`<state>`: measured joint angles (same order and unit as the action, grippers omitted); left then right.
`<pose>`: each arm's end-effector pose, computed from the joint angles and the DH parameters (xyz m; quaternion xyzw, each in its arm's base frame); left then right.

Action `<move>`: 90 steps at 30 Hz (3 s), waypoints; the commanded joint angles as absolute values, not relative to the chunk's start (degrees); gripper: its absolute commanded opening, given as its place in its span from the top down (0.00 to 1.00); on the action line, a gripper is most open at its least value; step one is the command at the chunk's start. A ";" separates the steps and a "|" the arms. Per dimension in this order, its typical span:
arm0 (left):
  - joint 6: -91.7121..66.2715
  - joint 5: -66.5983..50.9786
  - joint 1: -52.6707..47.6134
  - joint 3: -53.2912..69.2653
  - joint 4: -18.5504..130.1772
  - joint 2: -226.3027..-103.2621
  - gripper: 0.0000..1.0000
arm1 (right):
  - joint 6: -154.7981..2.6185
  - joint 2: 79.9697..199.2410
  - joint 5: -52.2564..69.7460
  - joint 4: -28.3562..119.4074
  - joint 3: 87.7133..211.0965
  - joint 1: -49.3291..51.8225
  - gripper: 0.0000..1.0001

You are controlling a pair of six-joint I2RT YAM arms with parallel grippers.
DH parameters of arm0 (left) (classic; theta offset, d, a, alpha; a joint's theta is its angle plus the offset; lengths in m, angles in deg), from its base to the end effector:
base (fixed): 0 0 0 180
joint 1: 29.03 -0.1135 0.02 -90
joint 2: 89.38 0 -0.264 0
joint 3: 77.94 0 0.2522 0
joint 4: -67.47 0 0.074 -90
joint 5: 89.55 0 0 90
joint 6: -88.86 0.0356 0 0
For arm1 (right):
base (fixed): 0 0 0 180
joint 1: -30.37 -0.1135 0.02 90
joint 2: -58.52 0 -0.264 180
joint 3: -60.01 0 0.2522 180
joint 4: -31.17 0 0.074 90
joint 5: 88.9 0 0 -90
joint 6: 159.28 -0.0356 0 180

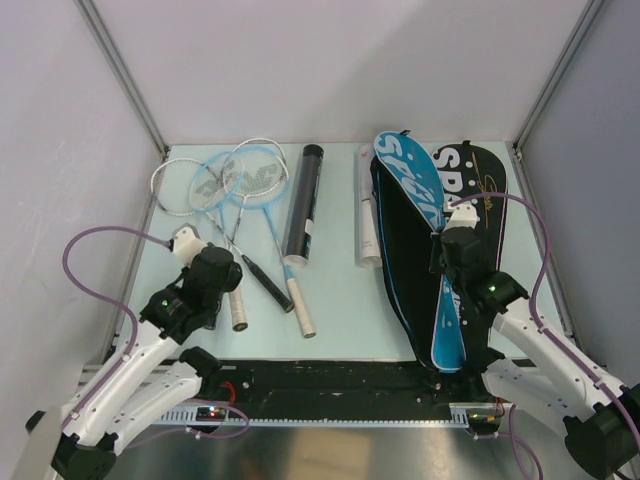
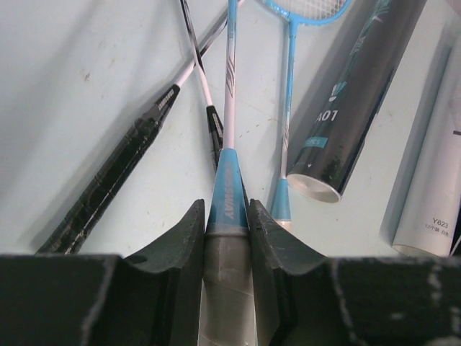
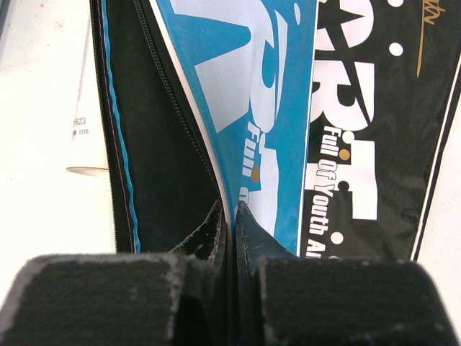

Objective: Pack up the badminton gear
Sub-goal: Pick up the racket from the center of the board.

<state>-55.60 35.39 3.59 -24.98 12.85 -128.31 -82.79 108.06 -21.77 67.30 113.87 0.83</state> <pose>0.1269 -0.0570 0.2734 -0.2874 0.8271 -0.0769 0.4769 0.1729 0.0821 0.2771 -0.0240 0.8615 0.0137 0.5069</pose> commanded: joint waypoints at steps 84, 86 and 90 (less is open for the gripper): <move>-51.82 27.83 0.58 -30.56 25.38 -159.46 0.47 | -83.37 109.68 -25.24 61.37 114.56 -0.90 1.00; -51.12 28.68 0.17 -29.72 25.64 -160.44 0.48 | -83.28 109.70 -25.19 61.48 114.55 -0.87 1.00; -49.85 28.88 -1.73 -28.65 26.42 -162.23 0.52 | -83.09 109.49 -25.23 61.77 114.55 -0.71 1.00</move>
<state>-51.68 26.21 0.07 -31.19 24.48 -161.03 -83.58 110.99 -24.11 65.55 113.87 -1.00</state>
